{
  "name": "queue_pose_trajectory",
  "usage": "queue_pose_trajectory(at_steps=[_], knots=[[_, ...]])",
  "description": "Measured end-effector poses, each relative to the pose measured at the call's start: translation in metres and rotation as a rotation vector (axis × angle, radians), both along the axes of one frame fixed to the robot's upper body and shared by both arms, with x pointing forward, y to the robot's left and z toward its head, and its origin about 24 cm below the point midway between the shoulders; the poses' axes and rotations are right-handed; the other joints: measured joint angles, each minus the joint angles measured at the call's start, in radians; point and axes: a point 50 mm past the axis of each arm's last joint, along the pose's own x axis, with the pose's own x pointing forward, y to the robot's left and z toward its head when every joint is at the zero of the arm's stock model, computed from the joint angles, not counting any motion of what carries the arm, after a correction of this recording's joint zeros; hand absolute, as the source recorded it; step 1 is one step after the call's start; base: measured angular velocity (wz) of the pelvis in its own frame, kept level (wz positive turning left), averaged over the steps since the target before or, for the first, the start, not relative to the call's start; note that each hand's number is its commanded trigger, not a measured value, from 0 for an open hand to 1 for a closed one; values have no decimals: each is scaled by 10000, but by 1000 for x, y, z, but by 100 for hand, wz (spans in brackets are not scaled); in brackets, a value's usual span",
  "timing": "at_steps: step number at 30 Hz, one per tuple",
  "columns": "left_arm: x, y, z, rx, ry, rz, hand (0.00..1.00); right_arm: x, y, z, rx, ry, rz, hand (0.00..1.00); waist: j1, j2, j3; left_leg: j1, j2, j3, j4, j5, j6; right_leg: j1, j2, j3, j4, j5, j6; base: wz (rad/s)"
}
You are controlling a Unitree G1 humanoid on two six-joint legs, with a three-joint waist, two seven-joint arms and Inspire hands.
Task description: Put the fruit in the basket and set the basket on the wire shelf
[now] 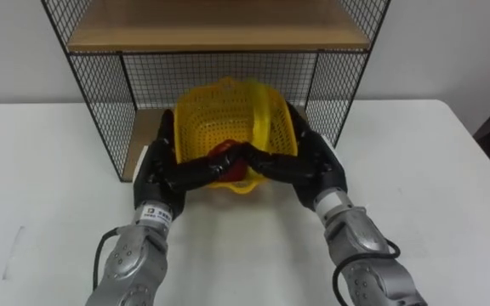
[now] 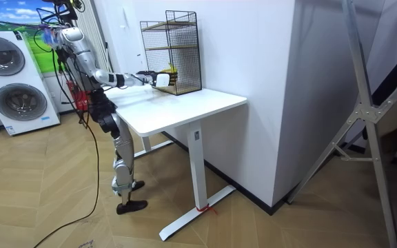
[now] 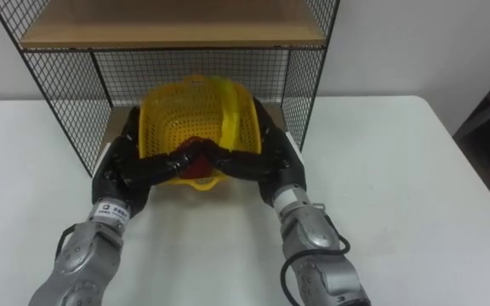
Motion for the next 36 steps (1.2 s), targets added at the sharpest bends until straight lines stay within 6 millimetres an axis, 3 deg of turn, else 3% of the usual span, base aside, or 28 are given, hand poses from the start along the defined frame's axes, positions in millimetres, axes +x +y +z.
queue_pose_trajectory(at_steps=[5, 9, 13, 18, 21, 26, 31, 36], knots=[[3, 2, -5, 53, 600, 157, 0, 4, 1, -6, -149, 637, 76, 0, -54, 62, -6, 220, -15, -74, -13, 1, -4, 280, -46, -141, -51, -6, -1, 6], [16, 0, -8, 191, 1143, 274, 0, 13, 3, -10, -129, 1043, -45, 0, -72, 138, -17, 378, -31, -211, -10, 4, -9, 541, -49, -349, -193, -1, -6, 10], [29, -2, 0, 264, 980, 260, 0, 23, 2, -9, -259, 1258, -121, 0, -71, 265, -28, 398, -36, -180, -10, 15, -14, 602, -52, -361, -190, 9, -15, 1], [32, -1, -4, 211, 1350, 320, 0, 27, 0, -12, -420, 1551, -287, 0, -111, 319, -21, 515, -47, -179, -66, 46, -18, 712, -56, -352, -207, 14, -17, 0], [33, -4, -4, 105, 1453, 296, 0, 31, -4, -12, -309, 1688, -538, 0, -147, 389, -66, 474, -36, -223, -77, 47, -18, 708, -26, -355, -338, 53, -12, 0], [45, -10, 8, 7, 1225, 114, 0, 43, -4, -8, -71, 1874, -818, 0, -139, 395, -69, 506, -77, -208, -272, 182, -15, 673, -46, -337, -326, 126, -18, 0], [58, -15, 24, -225, 784, 209, 0, 63, -4, 12, -40, 1416, -1005, 0, -120, 391, -69, 487, -88, -199, -343, 219, -18, 617, -52, -350, -357, 127, -20, 0], [64, -16, 30, -238, 840, 246, 0, 65, -5, 13, 23, 1544, -1208, 0, -62, 381, -81, 393, -90, -200, -350, 240, -17, 509, -59, -353, -323, 138, -25, 0]])
